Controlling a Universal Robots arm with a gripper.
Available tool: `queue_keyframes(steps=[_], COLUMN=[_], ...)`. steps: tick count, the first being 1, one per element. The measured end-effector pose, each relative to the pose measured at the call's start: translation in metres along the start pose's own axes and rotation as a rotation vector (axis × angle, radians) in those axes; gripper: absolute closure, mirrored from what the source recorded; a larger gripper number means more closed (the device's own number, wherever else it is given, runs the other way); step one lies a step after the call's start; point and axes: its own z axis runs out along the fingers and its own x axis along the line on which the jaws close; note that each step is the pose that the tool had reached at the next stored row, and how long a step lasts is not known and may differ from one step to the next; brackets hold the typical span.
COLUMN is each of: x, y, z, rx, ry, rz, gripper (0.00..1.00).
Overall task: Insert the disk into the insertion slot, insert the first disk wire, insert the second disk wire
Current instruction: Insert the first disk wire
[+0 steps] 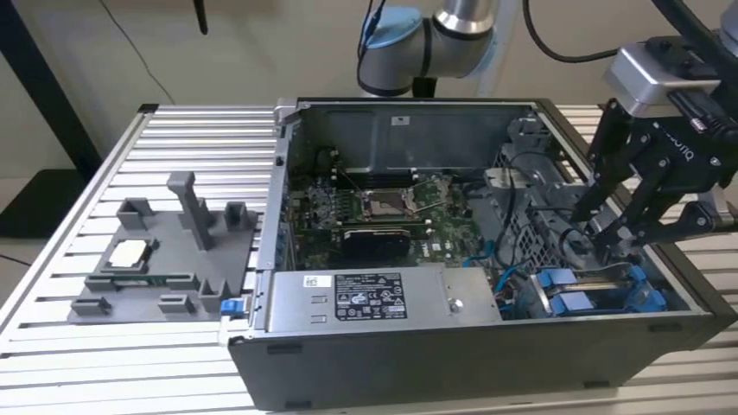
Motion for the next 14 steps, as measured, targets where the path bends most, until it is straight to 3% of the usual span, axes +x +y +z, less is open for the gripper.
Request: queue_keyframes(steps=[3, 5, 10, 13, 14], x=[-0.0014, -0.0025, -0.0046, -0.0057, -0.0062], y=[0.0021, 0.0041, 0.0092, 0.0103, 0.0104], z=[0.0005, 0.001, 0.0033, 0.0039, 0.0041], rx=[0.0215, 0.0314, 0.0427, 0.0522, 0.0555], ry=[-0.0115, -0.0148, -0.0181, -0.0254, -0.0285], rz=[-0.001, 0.001, 0.014, 0.019, 0.02], gripper=[0.53, 0.53, 0.53, 0.56, 0.62])
